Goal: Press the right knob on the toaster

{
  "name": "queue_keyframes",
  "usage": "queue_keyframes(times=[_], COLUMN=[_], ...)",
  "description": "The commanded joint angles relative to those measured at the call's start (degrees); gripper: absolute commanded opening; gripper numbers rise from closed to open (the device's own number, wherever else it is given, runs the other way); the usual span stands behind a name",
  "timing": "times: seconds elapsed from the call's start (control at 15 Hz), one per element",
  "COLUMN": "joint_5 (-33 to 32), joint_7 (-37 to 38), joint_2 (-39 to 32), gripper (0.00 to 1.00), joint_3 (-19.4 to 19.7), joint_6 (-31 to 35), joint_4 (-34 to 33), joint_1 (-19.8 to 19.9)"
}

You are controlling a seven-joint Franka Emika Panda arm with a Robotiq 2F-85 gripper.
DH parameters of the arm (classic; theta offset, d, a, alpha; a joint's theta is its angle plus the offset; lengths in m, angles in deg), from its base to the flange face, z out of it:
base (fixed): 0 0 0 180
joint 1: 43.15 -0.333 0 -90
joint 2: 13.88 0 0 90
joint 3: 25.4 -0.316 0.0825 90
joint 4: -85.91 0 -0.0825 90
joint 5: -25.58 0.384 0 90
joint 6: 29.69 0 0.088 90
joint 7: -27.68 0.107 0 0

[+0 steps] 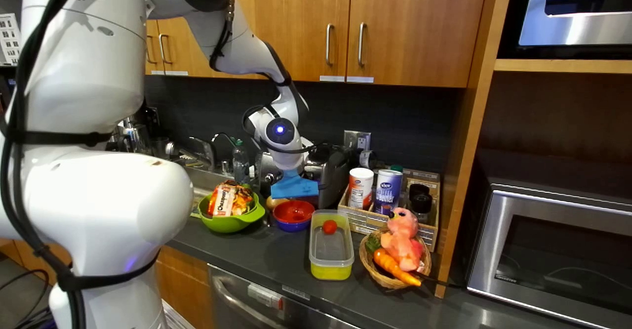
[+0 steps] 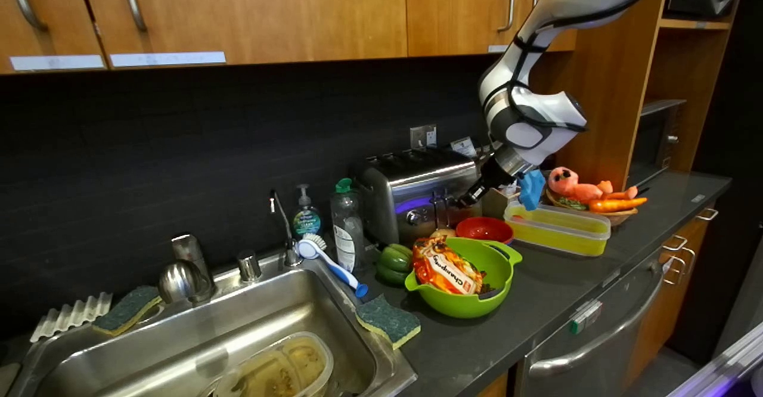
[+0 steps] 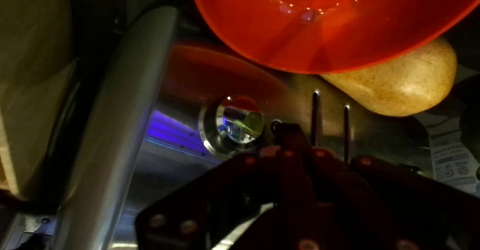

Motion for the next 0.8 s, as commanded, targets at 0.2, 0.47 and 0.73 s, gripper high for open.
queue_keyframes(times=[0.2, 0.47, 0.73], joint_5=[0.7, 0.6, 0.15], joint_7=[-0.44, -0.41, 0.25], joint_2=[0.88, 0.58, 0.28], gripper=[0.0, 0.0, 0.0], joint_3=[0.18, 0.32, 0.1], joint_6=[1.96, 2.25, 2.71], joint_4=[-0.61, -1.74, -2.77], joint_1=[-0.57, -0.45, -0.35])
